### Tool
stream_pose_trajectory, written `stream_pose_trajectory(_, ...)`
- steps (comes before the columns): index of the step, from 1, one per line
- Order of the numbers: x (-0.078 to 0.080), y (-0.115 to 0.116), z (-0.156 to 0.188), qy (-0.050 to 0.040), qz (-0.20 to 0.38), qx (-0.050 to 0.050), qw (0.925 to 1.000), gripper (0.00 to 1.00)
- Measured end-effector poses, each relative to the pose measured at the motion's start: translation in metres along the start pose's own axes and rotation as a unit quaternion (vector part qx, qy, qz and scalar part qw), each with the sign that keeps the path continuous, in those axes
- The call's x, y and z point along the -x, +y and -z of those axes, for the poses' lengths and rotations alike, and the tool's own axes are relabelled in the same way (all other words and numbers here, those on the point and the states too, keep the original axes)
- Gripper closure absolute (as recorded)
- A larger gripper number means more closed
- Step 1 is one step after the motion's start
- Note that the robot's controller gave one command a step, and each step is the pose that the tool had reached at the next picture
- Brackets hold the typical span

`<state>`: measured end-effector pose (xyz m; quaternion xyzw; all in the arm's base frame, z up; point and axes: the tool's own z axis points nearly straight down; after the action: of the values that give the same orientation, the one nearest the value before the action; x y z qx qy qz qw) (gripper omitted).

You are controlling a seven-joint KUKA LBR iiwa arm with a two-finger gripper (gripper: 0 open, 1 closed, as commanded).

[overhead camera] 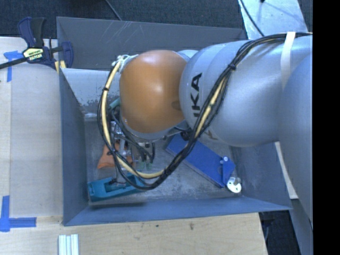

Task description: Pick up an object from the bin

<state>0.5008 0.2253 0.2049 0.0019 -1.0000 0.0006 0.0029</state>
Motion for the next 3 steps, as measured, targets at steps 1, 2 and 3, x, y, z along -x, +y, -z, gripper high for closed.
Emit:
stream_pose_trajectory(1,0.002,-0.001,0.005,-0.0040,-0.002,0.001,1.0000,0.00)
stream_pose_trajectory(2,0.020,-0.018,-0.045,-0.0073,-0.018,0.003,0.9998,0.00)
stream_pose_trajectory(3,0.060,-0.029,-0.108,-0.0076,0.037,0.002,0.9993,0.00)
